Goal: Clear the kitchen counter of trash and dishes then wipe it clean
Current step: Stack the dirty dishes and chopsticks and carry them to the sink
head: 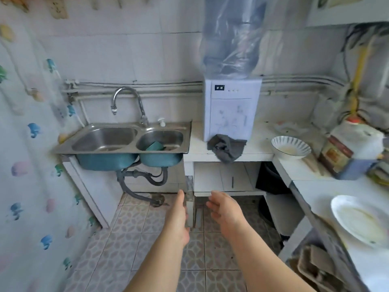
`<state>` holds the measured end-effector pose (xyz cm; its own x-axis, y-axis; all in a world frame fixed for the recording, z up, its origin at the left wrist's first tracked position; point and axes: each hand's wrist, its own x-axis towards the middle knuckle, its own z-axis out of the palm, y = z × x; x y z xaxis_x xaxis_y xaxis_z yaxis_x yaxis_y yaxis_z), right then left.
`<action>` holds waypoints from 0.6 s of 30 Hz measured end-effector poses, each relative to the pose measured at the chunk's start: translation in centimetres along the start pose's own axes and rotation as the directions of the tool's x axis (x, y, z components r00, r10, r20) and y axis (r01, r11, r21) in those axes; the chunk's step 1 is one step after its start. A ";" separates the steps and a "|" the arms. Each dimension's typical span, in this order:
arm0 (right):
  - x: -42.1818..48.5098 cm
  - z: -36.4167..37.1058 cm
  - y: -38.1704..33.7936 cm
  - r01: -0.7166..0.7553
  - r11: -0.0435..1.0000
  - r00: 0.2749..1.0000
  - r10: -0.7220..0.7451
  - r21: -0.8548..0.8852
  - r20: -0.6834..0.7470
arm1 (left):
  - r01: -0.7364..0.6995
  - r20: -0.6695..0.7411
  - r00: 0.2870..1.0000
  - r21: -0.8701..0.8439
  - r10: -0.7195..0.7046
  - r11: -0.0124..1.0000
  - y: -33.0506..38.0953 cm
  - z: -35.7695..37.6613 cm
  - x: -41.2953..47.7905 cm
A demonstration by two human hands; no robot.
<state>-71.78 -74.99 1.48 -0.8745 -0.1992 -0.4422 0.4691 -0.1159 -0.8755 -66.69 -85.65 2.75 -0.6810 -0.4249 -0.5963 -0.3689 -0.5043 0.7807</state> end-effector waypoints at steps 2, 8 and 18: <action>0.6 -2.0 -0.9 0.010 0.999 0.998 -0.007 0.047 -0.057 | 0.005 0.065 0.998 0.034 -0.007 0.999 0.0 2.6 0.5; 3.3 -5.4 -3.3 0.052 0.986 0.976 -0.017 0.159 -0.216 | 0.006 0.185 0.982 0.151 -0.034 0.988 1.5 8.5 3.9; 8.9 -6.5 -9.2 0.250 0.917 0.879 -0.081 0.310 -0.470 | -0.082 0.452 0.890 0.292 -0.062 0.953 8.1 15.0 10.4</action>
<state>-84.65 -69.33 4.36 -0.8646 0.2915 -0.4092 0.2496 -0.4577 -0.8533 -86.23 -82.89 5.63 -0.8689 -0.0073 -0.4949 -0.4806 -0.2267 0.8471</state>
